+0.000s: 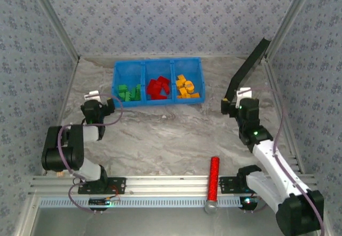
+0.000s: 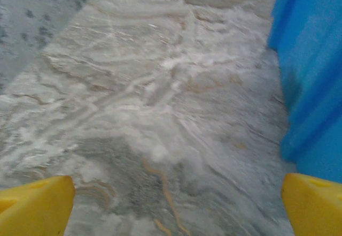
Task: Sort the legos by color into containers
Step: Reset both arms
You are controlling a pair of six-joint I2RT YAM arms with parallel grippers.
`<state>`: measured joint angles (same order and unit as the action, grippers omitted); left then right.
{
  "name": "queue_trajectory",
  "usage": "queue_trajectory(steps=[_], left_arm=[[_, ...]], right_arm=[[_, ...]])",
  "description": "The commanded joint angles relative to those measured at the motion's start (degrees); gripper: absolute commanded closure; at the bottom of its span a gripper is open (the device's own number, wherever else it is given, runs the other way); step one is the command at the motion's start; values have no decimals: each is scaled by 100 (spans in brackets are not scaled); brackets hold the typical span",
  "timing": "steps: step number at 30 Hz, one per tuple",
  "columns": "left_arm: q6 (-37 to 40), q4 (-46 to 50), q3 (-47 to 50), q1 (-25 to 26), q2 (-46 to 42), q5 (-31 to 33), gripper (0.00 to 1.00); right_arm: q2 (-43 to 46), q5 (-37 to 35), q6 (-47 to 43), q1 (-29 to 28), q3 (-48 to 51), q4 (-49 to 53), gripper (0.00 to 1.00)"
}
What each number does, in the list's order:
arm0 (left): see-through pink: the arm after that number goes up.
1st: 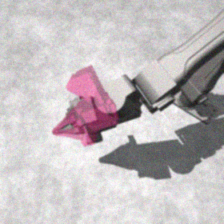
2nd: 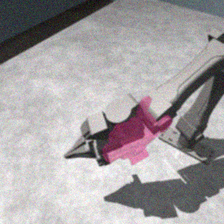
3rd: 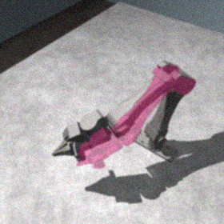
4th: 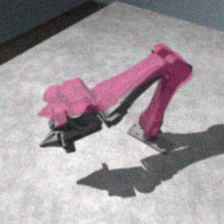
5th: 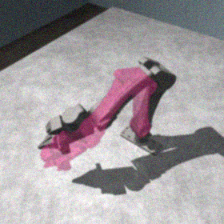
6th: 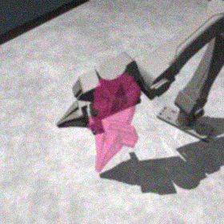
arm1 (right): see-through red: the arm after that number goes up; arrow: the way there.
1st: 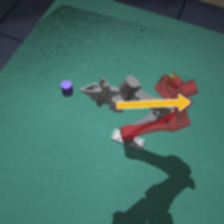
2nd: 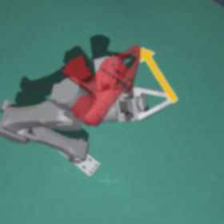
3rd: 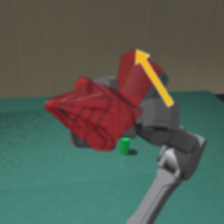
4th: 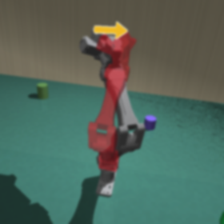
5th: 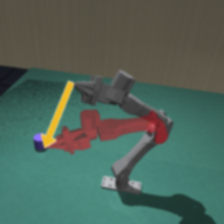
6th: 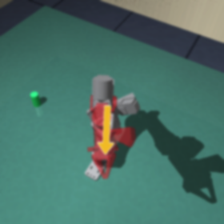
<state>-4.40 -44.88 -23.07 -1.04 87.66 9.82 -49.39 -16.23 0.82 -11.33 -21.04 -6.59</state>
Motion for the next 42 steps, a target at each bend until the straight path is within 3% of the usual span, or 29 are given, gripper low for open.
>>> queue_trajectory(steps=[1,8,13,16,18,21,31,42], left_arm=[[174,-86,-68,68,2,-300,1],[191,-259,-22,60,40,-307,1],[187,-224,-31,62,23,-308,1],[186,-214,-31,64,23,-316,1],[189,-214,-31,60,29,-320,1],[191,-214,-31,68,25,-323,1],[189,-214,-31,63,24,-319,1],[188,-214,-31,61,24,-322,1]], right_arm=[[-225,115,120,421,568,-1848,0],[-1953,1104,-129,1139,645,-3485,0],[-3062,1529,-542,1111,402,-4347,0],[-3855,1409,-665,986,340,-5028,0],[-3682,1620,-618,1111,20,-4094,0],[-3747,1739,-384,1297,-155,-3864,0],[-3771,1281,-345,1187,-122,-4016,0],[-3807,1535,-302,1300,-219,-3838,0]])
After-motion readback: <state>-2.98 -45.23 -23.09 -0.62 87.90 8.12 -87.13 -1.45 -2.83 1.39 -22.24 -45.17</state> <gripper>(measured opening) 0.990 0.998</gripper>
